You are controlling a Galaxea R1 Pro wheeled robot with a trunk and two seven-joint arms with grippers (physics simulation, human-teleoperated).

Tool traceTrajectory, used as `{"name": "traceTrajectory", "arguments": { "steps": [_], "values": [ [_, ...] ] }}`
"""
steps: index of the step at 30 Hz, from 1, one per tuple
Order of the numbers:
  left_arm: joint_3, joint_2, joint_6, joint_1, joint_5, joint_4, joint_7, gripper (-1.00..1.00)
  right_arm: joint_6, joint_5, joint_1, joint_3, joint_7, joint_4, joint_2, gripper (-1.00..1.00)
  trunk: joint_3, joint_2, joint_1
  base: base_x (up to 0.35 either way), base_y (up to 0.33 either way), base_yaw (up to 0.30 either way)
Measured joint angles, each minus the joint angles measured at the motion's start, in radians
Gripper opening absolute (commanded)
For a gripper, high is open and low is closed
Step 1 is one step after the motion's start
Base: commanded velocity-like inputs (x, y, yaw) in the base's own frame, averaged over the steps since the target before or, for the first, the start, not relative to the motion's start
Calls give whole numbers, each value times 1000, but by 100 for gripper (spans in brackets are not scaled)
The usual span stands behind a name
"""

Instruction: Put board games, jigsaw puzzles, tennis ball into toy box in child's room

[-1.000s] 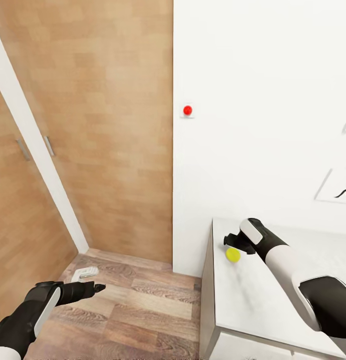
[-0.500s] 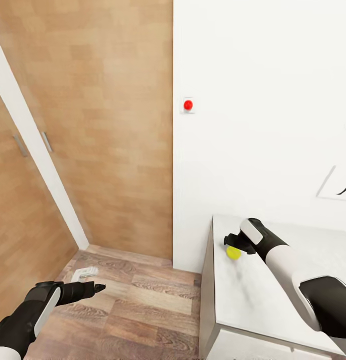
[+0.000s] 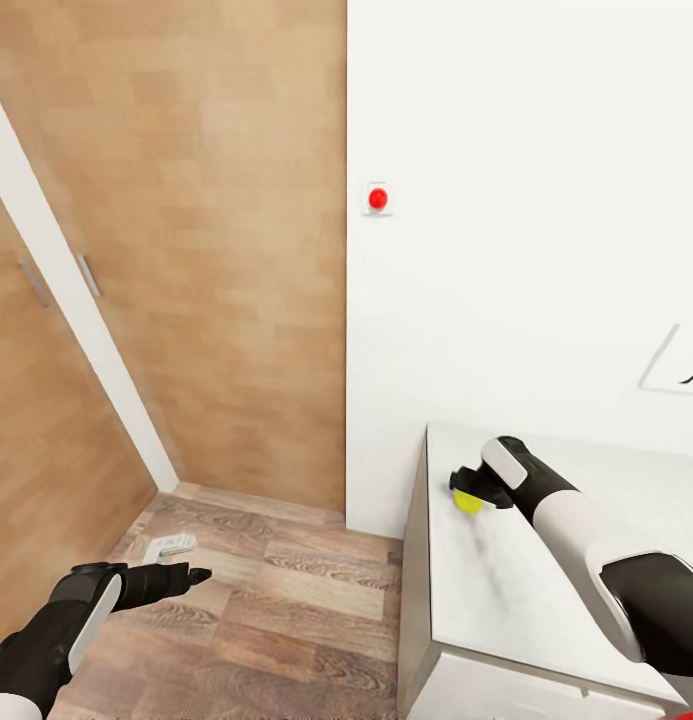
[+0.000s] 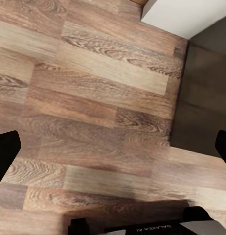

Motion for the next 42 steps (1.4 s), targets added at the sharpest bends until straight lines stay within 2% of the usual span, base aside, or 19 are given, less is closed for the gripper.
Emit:
{"name": "traceTrajectory", "arguments": {
  "steps": [12,17,20,37,38,42],
  "values": [
    [-5,0,0,0,0,0,0,100,-9,0,0,0,0,-1,-2,100,-15,0,0,14,0,0],
    [-53,0,0,0,-1,-1,-2,100,-12,0,0,0,0,-2,-3,100,-15,0,0,57,0,0],
    [-66,0,0,0,-2,-1,-4,100,-12,0,0,0,0,-1,-3,100,-16,0,0,12,0,0],
    [-73,0,-1,0,-3,0,-5,100,-11,0,1,0,0,0,-3,100,-16,0,0,1,0,0],
    [-73,0,-1,0,-3,0,-5,100,-12,0,0,0,0,0,-3,-100,-16,0,0,0,0,0],
    [-72,0,-1,0,-3,0,-5,100,-10,4,0,0,1,0,-3,-100,-15,0,0,0,0,0]
  ]
}}
